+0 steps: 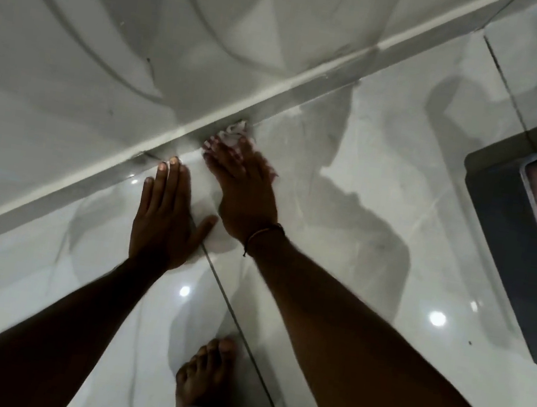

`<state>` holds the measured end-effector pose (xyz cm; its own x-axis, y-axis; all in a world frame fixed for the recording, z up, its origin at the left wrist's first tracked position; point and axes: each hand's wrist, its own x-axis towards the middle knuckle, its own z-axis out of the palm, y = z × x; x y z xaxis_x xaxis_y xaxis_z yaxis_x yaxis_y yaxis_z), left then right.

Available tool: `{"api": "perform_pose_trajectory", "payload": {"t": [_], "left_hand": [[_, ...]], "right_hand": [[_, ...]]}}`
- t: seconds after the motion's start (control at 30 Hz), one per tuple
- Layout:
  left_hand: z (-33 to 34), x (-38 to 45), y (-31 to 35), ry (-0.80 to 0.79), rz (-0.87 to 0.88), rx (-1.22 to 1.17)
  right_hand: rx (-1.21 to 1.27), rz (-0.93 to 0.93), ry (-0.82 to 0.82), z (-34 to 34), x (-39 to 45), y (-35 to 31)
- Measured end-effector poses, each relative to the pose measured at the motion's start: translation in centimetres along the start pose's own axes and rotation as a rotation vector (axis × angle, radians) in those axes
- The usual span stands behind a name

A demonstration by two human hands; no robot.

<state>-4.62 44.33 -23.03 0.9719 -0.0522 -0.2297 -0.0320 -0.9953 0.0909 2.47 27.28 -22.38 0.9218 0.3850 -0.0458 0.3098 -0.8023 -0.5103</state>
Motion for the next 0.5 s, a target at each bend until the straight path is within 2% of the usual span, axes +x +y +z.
{"api": "perform_pose_trajectory", "payload": {"t": [0.13, 0.27, 0.4, 0.5], "left_hand": [[-0.8, 0.1, -0.3, -0.051, 0.023, 0.01], [-3.7, -1.2, -1.2, -0.097, 0.104, -0.016], [-9.7, -3.0, 1.9, -0.152, 0.204, -0.015], [-14.4, -4.1, 6.8, -0.154, 0.36, 0.044]], "right_hand": [[0.062, -0.055, -0.005, 0.1, -0.1, -0.2], [0.199, -0.111, -0.056, -3.1, -0.7, 0.7], [0.294, 0.14, 0.089, -10.0, -6.9, 0.0], [0.339, 0.303, 0.251, -16.3, -13.8, 0.4]]}}
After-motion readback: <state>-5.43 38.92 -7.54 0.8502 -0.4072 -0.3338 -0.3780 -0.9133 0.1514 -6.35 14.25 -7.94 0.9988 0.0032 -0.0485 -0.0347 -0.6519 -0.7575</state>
